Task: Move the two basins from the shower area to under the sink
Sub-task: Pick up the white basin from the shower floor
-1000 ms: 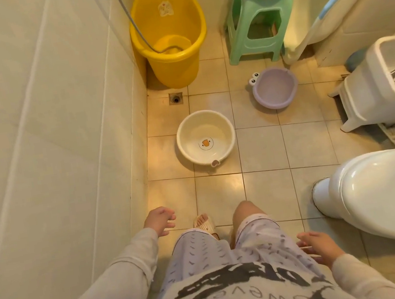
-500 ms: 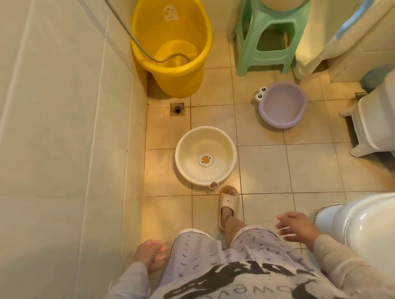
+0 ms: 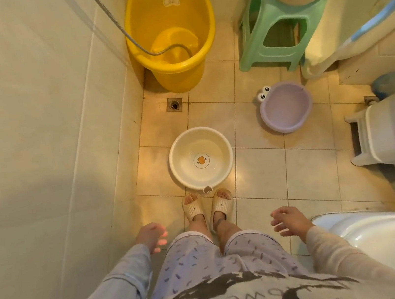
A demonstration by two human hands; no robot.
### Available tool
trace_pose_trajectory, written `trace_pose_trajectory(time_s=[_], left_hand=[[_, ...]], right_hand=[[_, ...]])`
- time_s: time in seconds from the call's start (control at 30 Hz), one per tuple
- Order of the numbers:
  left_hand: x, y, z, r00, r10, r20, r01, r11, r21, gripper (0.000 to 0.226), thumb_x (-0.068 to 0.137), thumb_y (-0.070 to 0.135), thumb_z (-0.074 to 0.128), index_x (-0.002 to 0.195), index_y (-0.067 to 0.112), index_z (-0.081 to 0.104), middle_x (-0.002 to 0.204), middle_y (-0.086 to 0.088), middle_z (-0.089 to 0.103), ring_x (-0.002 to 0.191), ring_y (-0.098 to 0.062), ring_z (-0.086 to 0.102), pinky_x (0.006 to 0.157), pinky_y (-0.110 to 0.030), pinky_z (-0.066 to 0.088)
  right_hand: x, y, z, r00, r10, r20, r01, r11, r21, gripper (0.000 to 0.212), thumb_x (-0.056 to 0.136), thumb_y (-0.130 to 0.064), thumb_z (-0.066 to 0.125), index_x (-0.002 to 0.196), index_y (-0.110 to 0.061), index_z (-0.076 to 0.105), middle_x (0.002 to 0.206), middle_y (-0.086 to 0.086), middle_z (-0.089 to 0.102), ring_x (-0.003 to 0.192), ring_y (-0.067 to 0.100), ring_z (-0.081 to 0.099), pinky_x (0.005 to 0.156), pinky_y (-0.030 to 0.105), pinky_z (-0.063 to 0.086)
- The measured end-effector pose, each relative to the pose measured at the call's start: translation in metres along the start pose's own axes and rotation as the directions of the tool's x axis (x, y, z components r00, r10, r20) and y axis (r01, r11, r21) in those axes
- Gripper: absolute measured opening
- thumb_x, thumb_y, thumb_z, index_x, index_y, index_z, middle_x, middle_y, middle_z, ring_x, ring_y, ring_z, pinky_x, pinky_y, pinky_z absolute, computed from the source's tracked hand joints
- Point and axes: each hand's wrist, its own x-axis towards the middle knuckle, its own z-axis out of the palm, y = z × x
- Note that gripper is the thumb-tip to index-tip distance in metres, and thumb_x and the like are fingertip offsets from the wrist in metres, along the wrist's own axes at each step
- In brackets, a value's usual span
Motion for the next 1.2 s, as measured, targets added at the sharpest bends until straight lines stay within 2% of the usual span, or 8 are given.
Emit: trace_pose_trajectory(time_s=[0.17,0.27,0.43,0.63,0.77,0.87,1.03,1.2], left_hand=[[0.014,0.039,0.001,0.997,0.036,0.066,-0.041,0.996,0.074,0.012,0.092,0.015,0.045,0.097,0.012,0.055,0.103,-0.008,0.060,0.090,-0.024,0.058,0.077,-0.029,0.041],[0.027,0.059,-0.002,0.996,0.046,0.072,-0.051,0.996,0.068,0.011,0.092,0.016,0.045,0.093,0.015,0.056,0.104,-0.007,0.061,0.091,-0.024,0.059,0.081,-0.030,0.040],[0.082,0.077,0.006,0.997,0.048,0.053,-0.054,0.993,0.109,0.020,0.088,0.014,0.050,0.071,0.024,0.054,0.097,-0.005,0.061,0.084,-0.024,0.059,0.062,-0.023,0.037],[0.212,0.084,0.040,1.000,0.006,0.030,-0.013,0.977,0.215,0.017,0.088,0.010,0.049,0.074,0.017,0.055,0.093,-0.012,0.060,0.078,-0.023,0.054,0.052,-0.022,0.033],[0.318,0.088,0.058,0.999,0.016,-0.049,0.002,0.935,0.354,0.023,0.089,0.012,0.046,0.102,0.001,0.062,0.108,-0.019,0.065,0.100,-0.033,0.062,0.082,-0.037,0.049],[0.389,0.093,0.073,0.992,-0.026,-0.127,0.071,0.927,0.368,0.035,0.090,0.015,0.045,0.117,-0.005,0.057,0.124,-0.025,0.059,0.115,-0.039,0.056,0.100,-0.044,0.043],[0.480,0.103,0.100,0.980,-0.107,-0.170,0.139,0.972,0.188,0.068,0.087,0.026,0.052,0.145,0.004,0.024,0.146,-0.021,0.038,0.132,-0.037,0.039,0.104,-0.042,0.035],[0.516,0.102,0.119,0.987,-0.157,-0.036,0.148,0.971,-0.186,0.060,0.087,0.026,0.054,0.142,0.012,0.034,0.144,-0.010,0.042,0.130,-0.031,0.043,0.101,-0.043,0.037]], right_hand=[[0.012,-0.013,-0.005,0.999,0.030,-0.016,-0.030,0.999,-0.016,0.014,0.092,-0.015,0.050,0.097,-0.006,0.059,0.081,0.012,0.062,0.064,0.023,0.057,0.054,0.025,0.044],[0.024,-0.031,-0.005,0.999,0.025,-0.028,-0.025,1.000,-0.006,0.013,0.092,-0.014,0.050,0.096,-0.006,0.059,0.078,0.011,0.062,0.062,0.022,0.057,0.054,0.025,0.044],[0.084,-0.064,0.010,1.000,0.014,-0.004,-0.014,1.000,0.011,0.014,0.091,-0.012,0.050,0.097,-0.006,0.061,0.080,0.011,0.063,0.064,0.022,0.058,0.056,0.026,0.046],[0.227,-0.076,0.043,0.998,0.062,0.019,-0.063,0.997,0.038,0.015,0.091,-0.012,0.050,0.102,-0.004,0.058,0.077,0.010,0.061,0.064,0.021,0.057,0.056,0.028,0.046],[0.338,-0.065,0.058,0.997,0.083,-0.009,-0.083,0.997,0.001,0.027,0.089,-0.008,0.050,0.115,-0.001,0.054,0.081,0.013,0.061,0.065,0.023,0.056,0.058,0.029,0.046],[0.410,-0.069,0.070,0.997,0.066,-0.048,-0.069,0.995,-0.065,0.042,0.089,-0.010,0.053,0.129,0.000,0.045,0.099,0.019,0.059,0.080,0.028,0.056,0.068,0.038,0.050],[0.503,-0.073,0.096,0.996,0.092,-0.003,-0.092,0.995,0.040,0.078,0.087,-0.024,0.063,0.149,-0.013,0.017,0.128,0.009,0.047,0.119,0.031,0.050,0.089,0.043,0.049],[0.535,-0.056,0.122,0.993,0.116,0.021,-0.118,0.973,0.200,0.051,0.086,-0.009,0.061,0.134,-0.005,0.043,0.130,0.015,0.054,0.114,0.034,0.054,0.081,0.042,0.050]])
